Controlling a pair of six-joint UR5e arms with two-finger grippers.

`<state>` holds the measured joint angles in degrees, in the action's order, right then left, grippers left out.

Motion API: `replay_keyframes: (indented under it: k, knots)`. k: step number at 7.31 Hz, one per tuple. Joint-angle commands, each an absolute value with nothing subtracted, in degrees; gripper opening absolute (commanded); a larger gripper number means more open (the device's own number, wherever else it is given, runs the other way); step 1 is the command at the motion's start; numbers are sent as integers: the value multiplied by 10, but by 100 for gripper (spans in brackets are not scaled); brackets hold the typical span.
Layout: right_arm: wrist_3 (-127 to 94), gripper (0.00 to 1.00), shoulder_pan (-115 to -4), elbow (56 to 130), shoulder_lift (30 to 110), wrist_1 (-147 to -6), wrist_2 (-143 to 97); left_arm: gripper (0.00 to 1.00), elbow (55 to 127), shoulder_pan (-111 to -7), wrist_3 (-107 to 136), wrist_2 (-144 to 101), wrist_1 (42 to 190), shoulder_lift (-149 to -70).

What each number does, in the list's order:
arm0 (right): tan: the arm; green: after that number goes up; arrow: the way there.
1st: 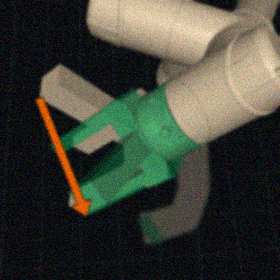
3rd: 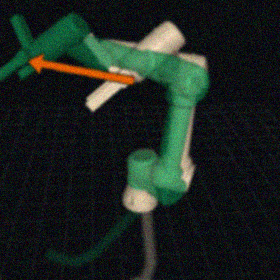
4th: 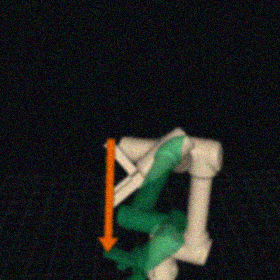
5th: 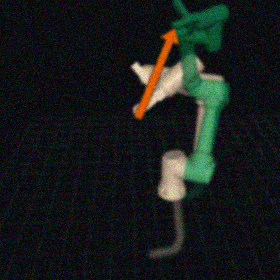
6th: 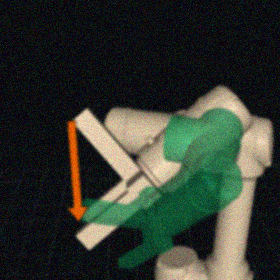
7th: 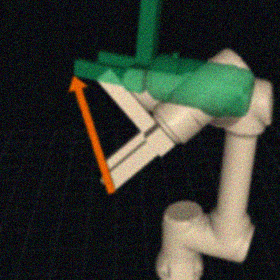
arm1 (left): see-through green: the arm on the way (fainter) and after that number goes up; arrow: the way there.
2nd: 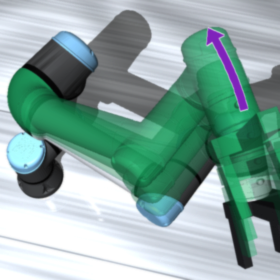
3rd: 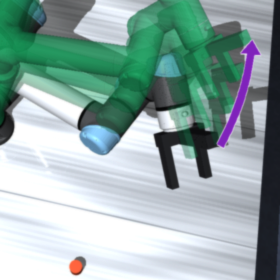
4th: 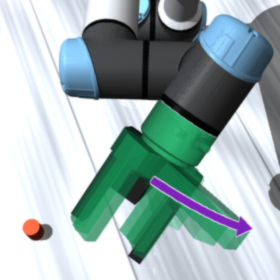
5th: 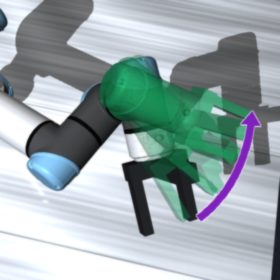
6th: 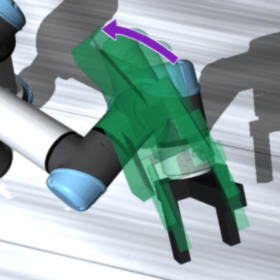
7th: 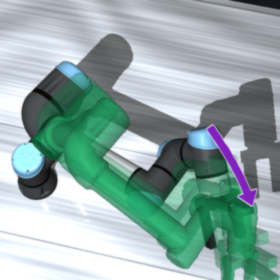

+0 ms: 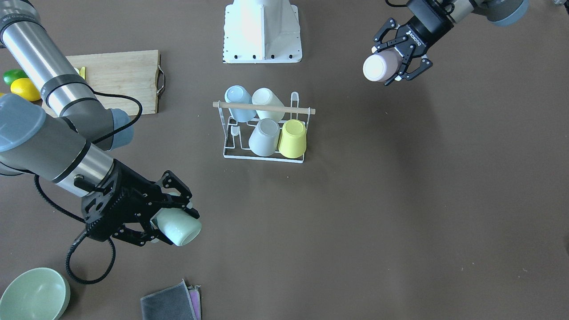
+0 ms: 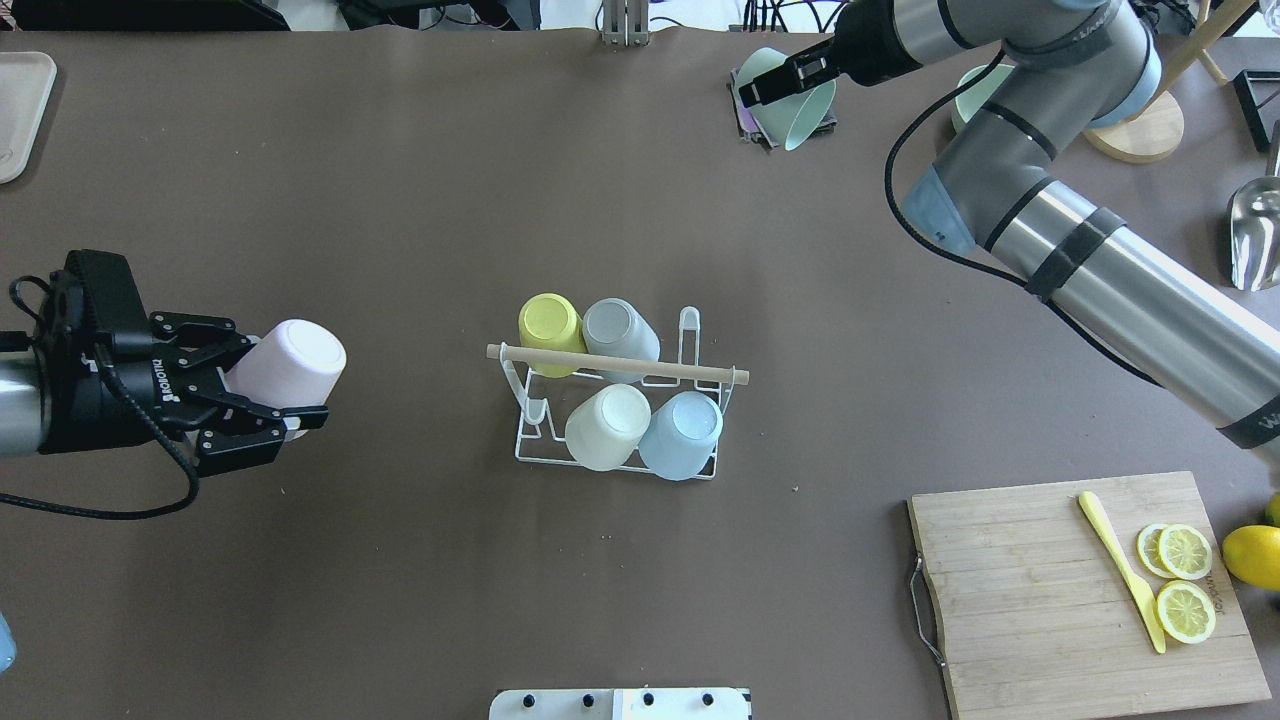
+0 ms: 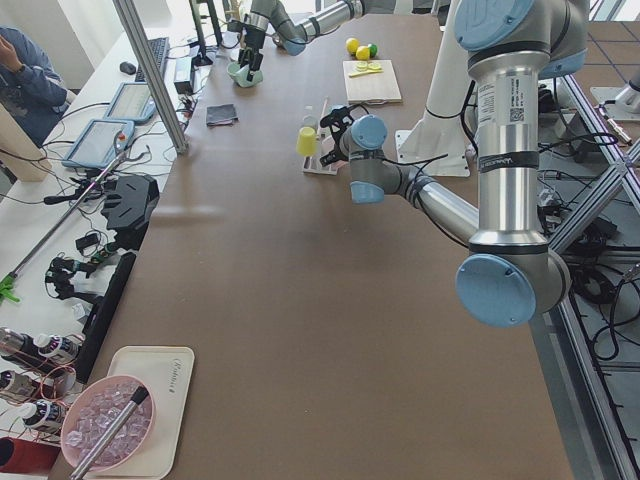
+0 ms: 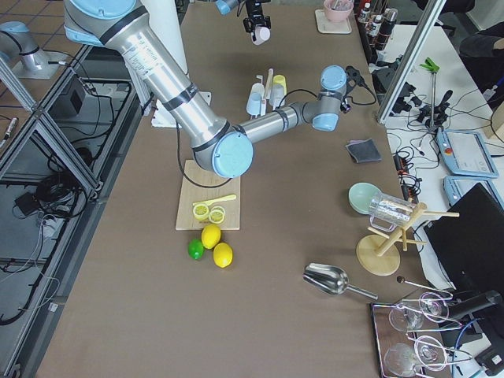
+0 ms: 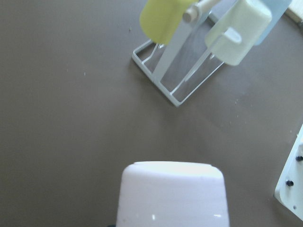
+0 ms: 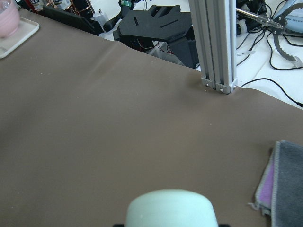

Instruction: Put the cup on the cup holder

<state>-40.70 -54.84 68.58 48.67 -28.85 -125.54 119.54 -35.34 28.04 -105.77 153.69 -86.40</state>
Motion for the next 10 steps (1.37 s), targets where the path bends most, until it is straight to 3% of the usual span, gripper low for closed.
replay_keyframes:
  k: [1,3,8,10]
  knots:
    - [-481,0,-489,750,500,-247,-1167,0,1149,-288,311,-913,1636,-916]
    - [-503,0,-453,826,500,-245,-1115,0,1113,-234,308,-785,1669,-967]
    - [-490,0,-396,831,569,-26,-1111,0,1051,-153,308,-691,1706,-1026]
    - [-455,0,-386,830,570,-11,-1097,0,1027,-153,312,-690,1706,-1048]
